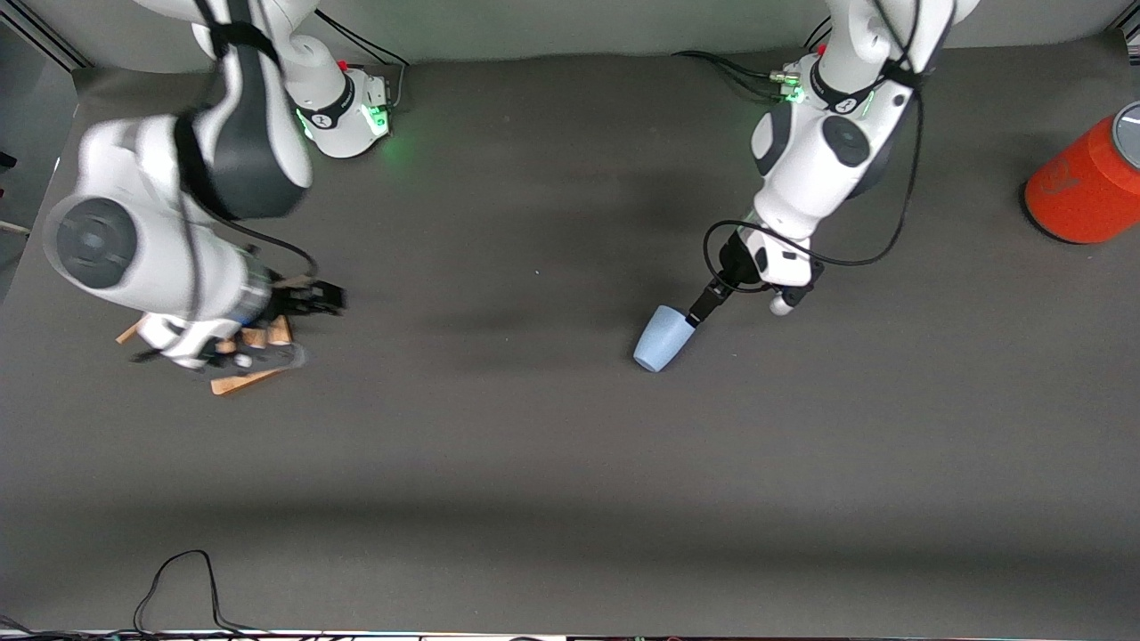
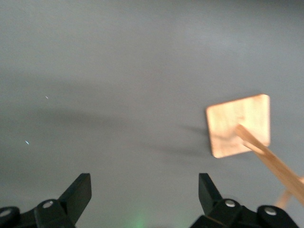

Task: Rotate and upright cup with both arms

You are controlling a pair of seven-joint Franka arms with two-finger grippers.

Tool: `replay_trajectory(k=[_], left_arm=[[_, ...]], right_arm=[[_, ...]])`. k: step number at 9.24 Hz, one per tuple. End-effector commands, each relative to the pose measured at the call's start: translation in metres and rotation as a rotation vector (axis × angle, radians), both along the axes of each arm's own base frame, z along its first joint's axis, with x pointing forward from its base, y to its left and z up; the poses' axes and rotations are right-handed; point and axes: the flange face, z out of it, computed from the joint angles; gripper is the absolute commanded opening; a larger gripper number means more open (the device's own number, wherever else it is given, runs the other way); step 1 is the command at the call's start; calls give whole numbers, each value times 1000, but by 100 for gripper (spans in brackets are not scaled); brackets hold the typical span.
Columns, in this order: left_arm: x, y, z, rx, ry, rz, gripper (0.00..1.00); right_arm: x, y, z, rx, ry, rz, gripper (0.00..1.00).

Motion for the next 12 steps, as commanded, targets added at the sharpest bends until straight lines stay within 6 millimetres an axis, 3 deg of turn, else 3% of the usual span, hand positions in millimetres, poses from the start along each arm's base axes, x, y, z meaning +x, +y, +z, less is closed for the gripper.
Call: replay_trajectory(k=[1,2,3,6,8,9,10,11,12], left_arm=[[-12,-6,-41,6,-35,71,100],[-14,-11,-55,5,-51,94,100],[-12,-15,-55,-14,-44,129,100],[-19,-67,-50,-133,16,227,100],[-22,-77,-70,-138,-10,238,100],[-20,-79,-79,-140,-24,248,99],[-16,-82,-80,-147,-30,251,90],[-14,-81,-79,-149,-32,254,53],[-14,-82,-75,-153,-39,253,7]], right_arm=[[-23,-28,35,-19,23,43,100],[-25,-32,49,-31,0,44,100],[-28,-32,57,-27,9,47,100],[-32,-36,72,1,-14,49,100],[-29,-49,70,17,-9,31,100],[-34,-63,79,57,-21,25,100],[-42,-75,87,83,-30,18,100],[-53,-81,96,96,-46,19,100],[-67,-84,99,101,-58,16,100]])
